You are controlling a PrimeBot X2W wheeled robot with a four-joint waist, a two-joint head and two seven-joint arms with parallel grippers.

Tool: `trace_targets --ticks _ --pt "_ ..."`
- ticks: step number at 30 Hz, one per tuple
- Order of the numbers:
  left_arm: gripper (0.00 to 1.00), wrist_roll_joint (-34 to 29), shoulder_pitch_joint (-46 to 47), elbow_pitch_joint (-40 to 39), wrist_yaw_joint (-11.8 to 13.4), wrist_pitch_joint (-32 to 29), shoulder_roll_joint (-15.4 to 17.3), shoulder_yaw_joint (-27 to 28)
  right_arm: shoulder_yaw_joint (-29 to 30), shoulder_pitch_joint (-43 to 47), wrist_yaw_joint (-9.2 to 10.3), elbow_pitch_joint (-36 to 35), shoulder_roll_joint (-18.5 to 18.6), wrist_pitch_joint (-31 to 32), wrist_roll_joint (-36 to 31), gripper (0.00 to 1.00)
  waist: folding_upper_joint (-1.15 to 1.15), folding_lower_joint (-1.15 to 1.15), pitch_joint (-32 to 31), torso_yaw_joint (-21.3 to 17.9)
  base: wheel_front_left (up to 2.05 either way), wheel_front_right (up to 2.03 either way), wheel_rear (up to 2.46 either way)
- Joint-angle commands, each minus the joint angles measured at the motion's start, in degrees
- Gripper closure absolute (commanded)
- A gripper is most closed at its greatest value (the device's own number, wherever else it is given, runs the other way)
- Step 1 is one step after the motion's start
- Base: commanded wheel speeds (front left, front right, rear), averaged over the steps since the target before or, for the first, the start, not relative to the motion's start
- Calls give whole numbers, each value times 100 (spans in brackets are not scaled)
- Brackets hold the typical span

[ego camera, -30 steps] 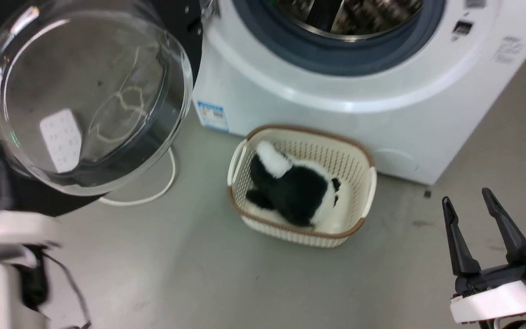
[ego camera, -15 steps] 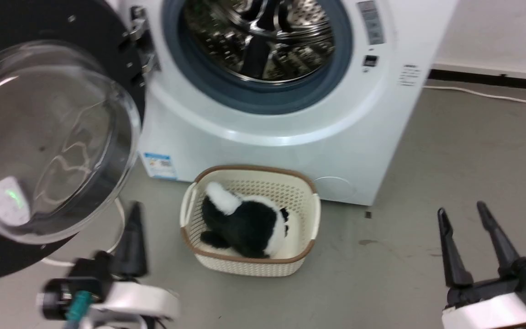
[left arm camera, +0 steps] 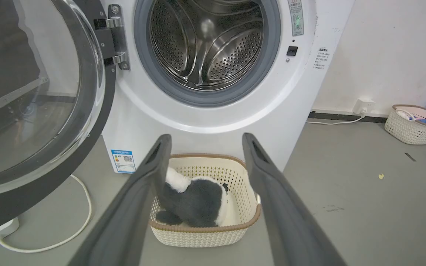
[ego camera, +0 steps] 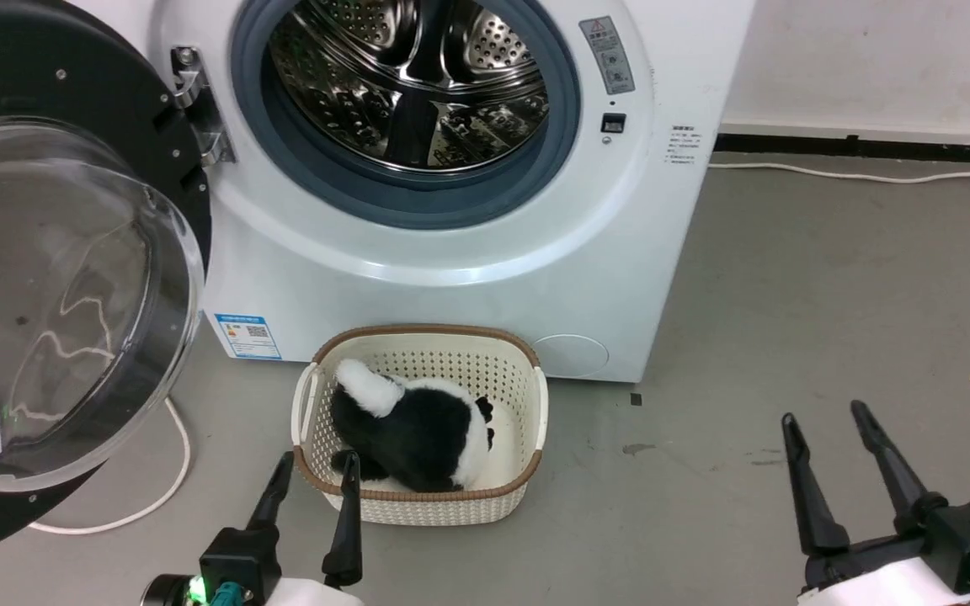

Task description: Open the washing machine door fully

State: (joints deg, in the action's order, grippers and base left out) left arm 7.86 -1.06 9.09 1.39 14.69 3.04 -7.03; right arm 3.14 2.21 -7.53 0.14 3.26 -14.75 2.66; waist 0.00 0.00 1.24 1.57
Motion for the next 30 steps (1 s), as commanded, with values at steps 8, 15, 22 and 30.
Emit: trace_targets --ticks 8,15,22,30 --pt "0 -22 45 -43 146 30 -2 101 -34 97 4 62 -37 -25 4 0 0 0 32 1 0 0 0" --pt "0 -107 88 -233 105 30 -6 147 -45 90 4 120 -37 -25 -9 0 0 0 13 37 0 0 0" --pt "100 -82 20 -226 86 -1 -10 200 -71 -1 0 138 -9 1 -1 100 0 0 -6 40 0 0 0" --pt "100 -104 20 -245 81 -57 -14 219 -77 -16 0 132 -9 58 -12 100 0 0 -10 33 0 0 0"
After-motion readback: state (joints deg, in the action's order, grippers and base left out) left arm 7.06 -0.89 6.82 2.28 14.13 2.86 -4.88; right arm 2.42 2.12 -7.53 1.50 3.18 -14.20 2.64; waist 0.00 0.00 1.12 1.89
